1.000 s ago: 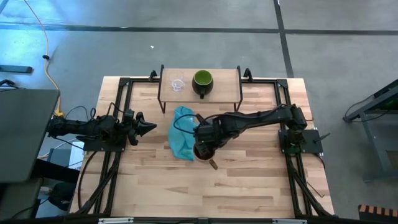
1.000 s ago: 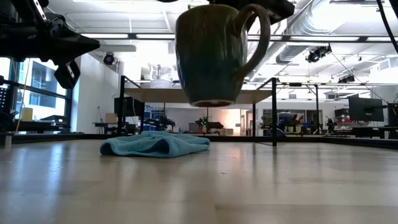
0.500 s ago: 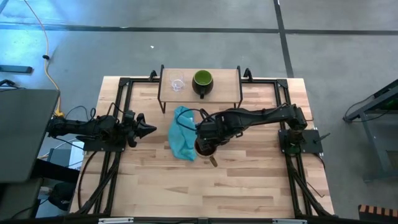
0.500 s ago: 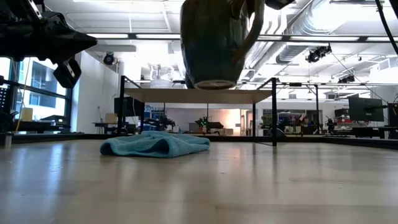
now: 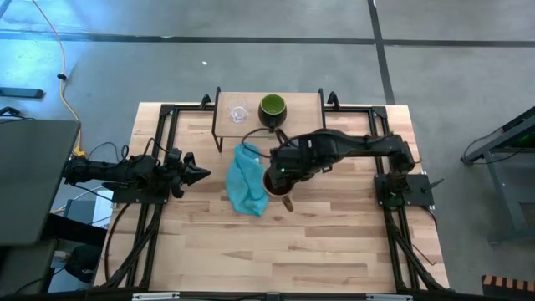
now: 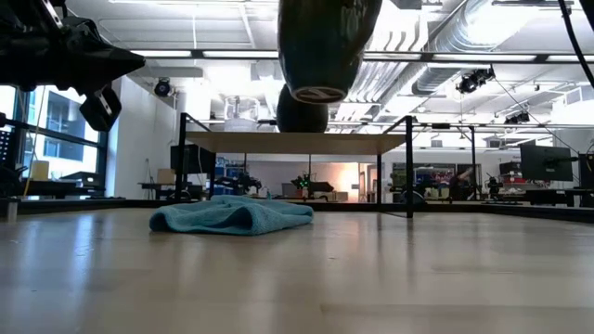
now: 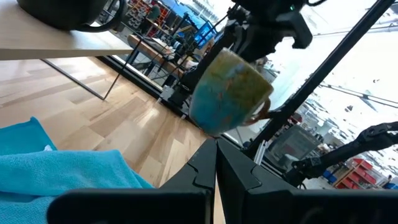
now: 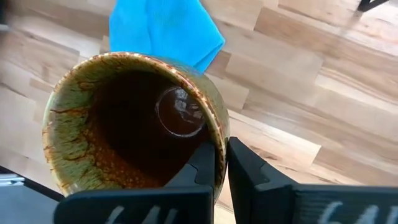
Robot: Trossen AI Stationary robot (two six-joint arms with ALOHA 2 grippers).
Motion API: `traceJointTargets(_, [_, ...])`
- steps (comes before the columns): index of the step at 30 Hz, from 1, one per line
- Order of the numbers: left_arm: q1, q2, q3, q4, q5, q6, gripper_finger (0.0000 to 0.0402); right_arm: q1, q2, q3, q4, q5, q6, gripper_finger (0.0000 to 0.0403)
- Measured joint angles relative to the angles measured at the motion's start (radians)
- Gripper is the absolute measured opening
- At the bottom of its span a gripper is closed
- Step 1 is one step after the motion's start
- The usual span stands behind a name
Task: Stack small to large cups/mugs on shelf
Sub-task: Put the brown mug on the shelf
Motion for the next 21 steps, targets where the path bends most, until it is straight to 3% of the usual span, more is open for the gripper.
traceJointTargets(21, [0.000,0.000,0.000,0.000,0.000,0.000,0.0001,-0.164,-0.097,-0.002,0.001,-0.006,-0.147,0.0000])
